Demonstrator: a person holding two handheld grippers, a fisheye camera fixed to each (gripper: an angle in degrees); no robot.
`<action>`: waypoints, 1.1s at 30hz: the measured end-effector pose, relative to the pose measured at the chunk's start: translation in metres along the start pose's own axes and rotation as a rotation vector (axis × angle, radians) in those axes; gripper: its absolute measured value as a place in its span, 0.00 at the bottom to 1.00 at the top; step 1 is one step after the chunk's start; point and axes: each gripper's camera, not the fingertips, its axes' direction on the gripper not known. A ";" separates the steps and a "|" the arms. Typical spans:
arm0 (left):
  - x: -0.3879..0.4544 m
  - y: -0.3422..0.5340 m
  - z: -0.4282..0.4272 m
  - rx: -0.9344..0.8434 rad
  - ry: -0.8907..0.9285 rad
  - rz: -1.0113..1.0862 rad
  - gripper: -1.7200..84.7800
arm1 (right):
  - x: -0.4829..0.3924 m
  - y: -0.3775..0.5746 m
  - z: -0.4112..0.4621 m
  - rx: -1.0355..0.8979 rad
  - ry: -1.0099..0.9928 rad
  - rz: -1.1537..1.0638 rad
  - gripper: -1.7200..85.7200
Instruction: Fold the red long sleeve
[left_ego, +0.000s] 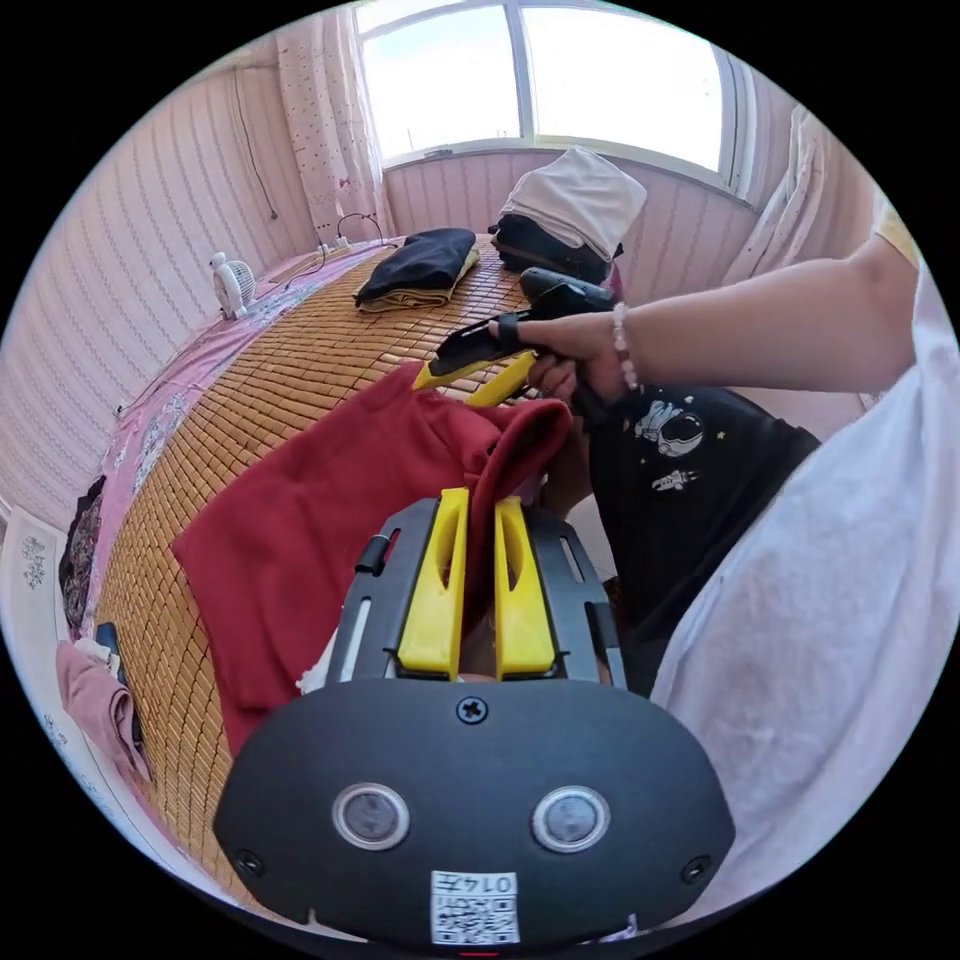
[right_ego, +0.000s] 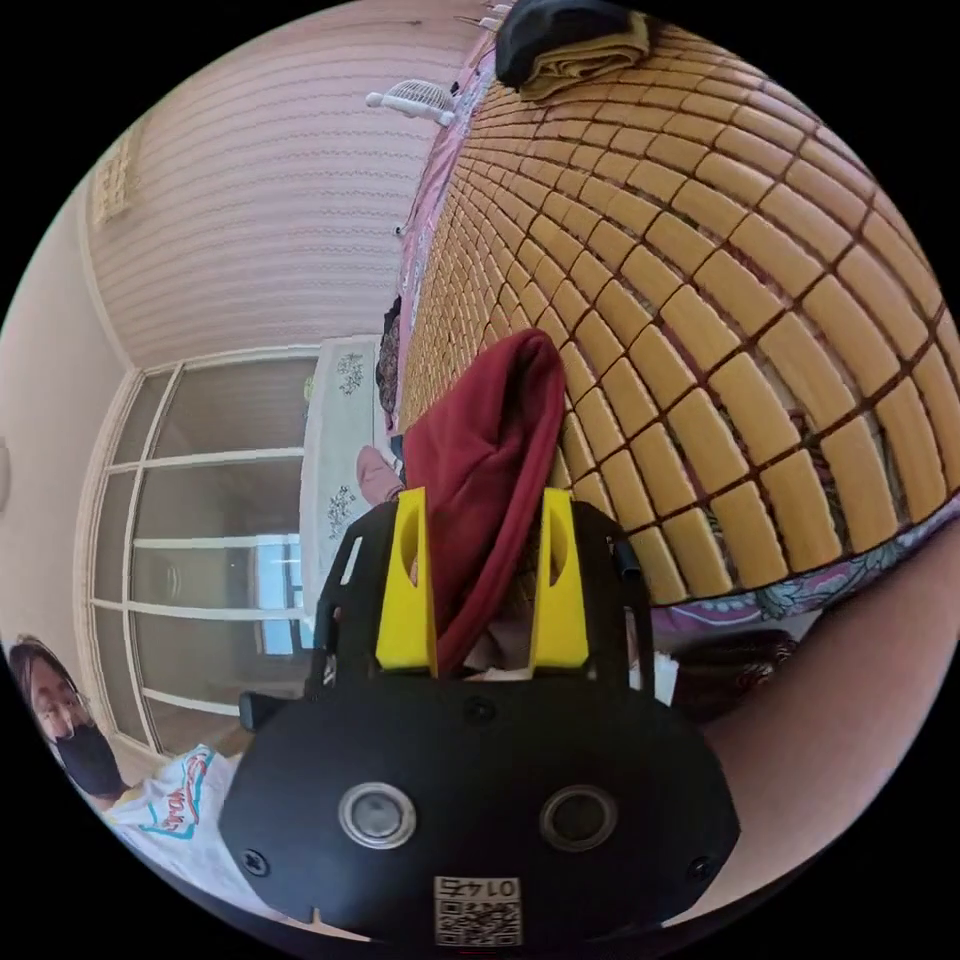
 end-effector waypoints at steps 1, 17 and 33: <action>-0.003 0.008 -0.010 0.011 0.001 -0.022 0.07 | 0.004 -0.001 -0.001 0.036 -0.032 0.026 0.13; -0.061 0.021 -0.065 0.359 0.230 -0.321 0.03 | -0.181 0.013 -0.069 0.134 0.241 -0.507 0.09; -0.199 0.095 -0.016 0.179 0.200 -1.032 0.06 | -0.226 -0.081 0.248 -0.399 0.721 -0.662 0.08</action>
